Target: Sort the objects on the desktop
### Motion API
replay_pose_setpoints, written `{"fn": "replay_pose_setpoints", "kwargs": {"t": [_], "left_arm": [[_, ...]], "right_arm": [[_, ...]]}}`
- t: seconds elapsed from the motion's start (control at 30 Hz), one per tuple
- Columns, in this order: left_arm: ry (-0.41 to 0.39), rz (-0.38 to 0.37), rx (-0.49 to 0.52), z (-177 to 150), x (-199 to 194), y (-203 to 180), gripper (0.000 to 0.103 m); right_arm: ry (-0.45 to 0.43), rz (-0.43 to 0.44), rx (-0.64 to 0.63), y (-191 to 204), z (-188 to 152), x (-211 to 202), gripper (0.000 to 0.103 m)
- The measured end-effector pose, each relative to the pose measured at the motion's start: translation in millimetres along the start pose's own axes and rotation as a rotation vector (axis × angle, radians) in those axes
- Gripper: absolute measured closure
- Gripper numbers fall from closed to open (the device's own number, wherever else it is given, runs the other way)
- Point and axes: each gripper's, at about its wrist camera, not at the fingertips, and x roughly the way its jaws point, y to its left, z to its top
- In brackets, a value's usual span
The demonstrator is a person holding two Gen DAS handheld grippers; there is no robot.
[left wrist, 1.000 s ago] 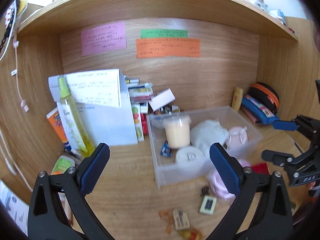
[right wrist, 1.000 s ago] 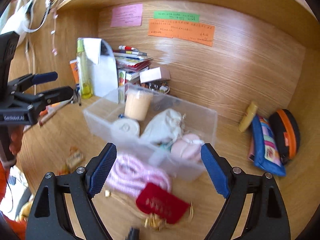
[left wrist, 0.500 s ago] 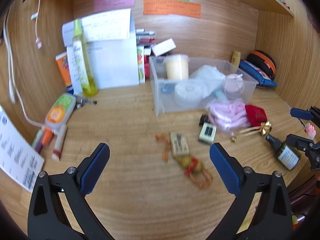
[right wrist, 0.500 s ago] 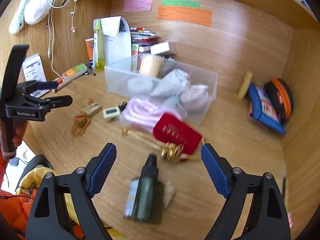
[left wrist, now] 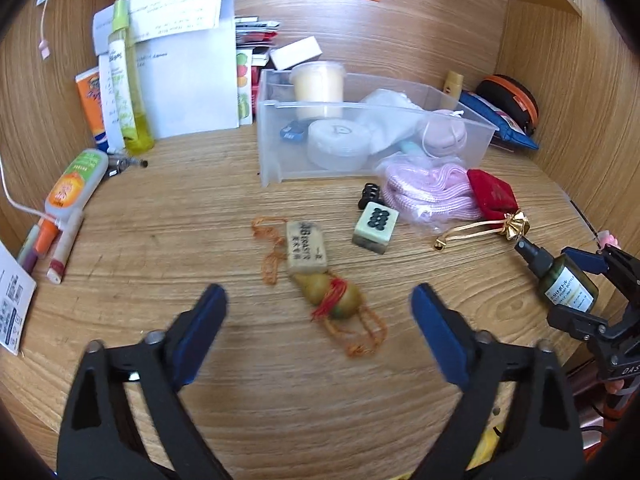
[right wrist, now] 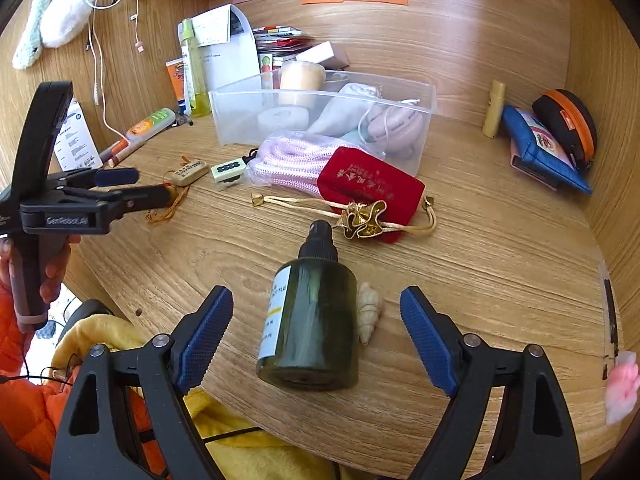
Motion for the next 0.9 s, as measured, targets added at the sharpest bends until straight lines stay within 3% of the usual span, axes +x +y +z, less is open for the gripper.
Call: {"fn": "replay_pose_setpoints", "kwargs": {"t": [0.1, 0.27, 0.5, 0.53, 0.57, 0.63, 0.83, 0.9], "left_arm": [[0.023, -0.013, 0.003, 0.5, 5.2, -3.7, 0.034], [0.042, -0.036, -0.008, 1.4, 10.8, -4.2, 0.047], [0.046, -0.037, -0.014, 4.2, 14.8, -4.8, 0.053], [0.044, -0.032, -0.013, 4.7, 15.7, -5.7, 0.057], [0.043, -0.031, -0.007, 5.2, 16.5, -6.4, 0.06], [0.041, -0.04, 0.001, 5.6, 17.4, -8.0, 0.072], [0.035, -0.062, 0.007, 3.2, 15.3, -8.5, 0.075], [0.036, -0.061, 0.008, 2.8, 14.6, -7.9, 0.075]], "right_arm": [[-0.004, 0.009, -0.004, -0.6, -1.6, -1.5, 0.028], [0.015, 0.033, 0.008, -3.4, -3.0, 2.2, 0.049], [0.003, 0.036, -0.002, 0.2, -6.4, 4.4, 0.054], [-0.002, 0.035, -0.003, 0.6, -6.5, 4.6, 0.061], [0.001, 0.04, -0.004, 0.9, -5.7, 5.0, 0.078], [0.008, 0.056, 0.003, -1.2, -4.3, 6.6, 0.086], [0.013, 0.07, 0.012, -5.6, -2.9, 8.2, 0.087], [0.025, 0.082, 0.012, -5.4, -2.0, 7.4, 0.076]]}}
